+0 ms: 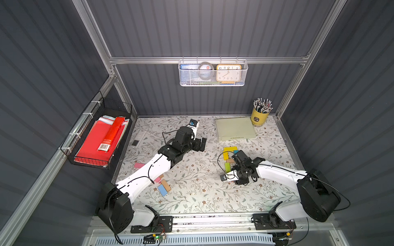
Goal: Assemble the number 8 with building blocks
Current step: Assemble the building block at the center of the board.
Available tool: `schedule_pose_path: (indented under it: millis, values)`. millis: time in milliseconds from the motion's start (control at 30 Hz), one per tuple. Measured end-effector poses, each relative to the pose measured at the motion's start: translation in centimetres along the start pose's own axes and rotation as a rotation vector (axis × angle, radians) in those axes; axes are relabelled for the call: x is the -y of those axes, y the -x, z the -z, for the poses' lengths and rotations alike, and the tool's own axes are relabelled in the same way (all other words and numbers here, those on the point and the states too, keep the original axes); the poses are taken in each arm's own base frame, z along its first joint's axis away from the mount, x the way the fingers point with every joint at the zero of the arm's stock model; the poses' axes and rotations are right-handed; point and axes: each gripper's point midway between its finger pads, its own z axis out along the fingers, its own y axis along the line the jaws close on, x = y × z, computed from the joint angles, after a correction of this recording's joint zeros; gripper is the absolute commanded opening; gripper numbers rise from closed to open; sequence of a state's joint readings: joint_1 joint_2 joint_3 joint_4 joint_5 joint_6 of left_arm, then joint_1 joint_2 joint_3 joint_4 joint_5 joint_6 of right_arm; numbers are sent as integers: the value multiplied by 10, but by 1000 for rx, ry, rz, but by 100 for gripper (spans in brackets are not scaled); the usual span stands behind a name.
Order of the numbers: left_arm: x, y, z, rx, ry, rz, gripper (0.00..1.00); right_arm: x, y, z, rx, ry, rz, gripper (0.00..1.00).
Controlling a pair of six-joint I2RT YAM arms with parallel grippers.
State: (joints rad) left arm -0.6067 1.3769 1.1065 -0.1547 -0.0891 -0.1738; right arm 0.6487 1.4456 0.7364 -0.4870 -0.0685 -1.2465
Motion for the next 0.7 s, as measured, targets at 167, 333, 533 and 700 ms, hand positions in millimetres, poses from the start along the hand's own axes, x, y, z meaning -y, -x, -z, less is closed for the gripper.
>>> schedule_pose_path:
  millis: [167,333,533,700]
  values:
    - [0,0,0,0,-1,0,99,2,-1,2,-6,-10,-6,56]
    - [1,0,0,-1,-4,0,99,-1,-1,2,-6,0,-13,57]
    - [1,0,0,-1,-4,0,99,-1,-1,-1,-8,11,-15,54]
    - [1,0,0,0,-4,0,99,3,0,-4,-7,19,-19,50]
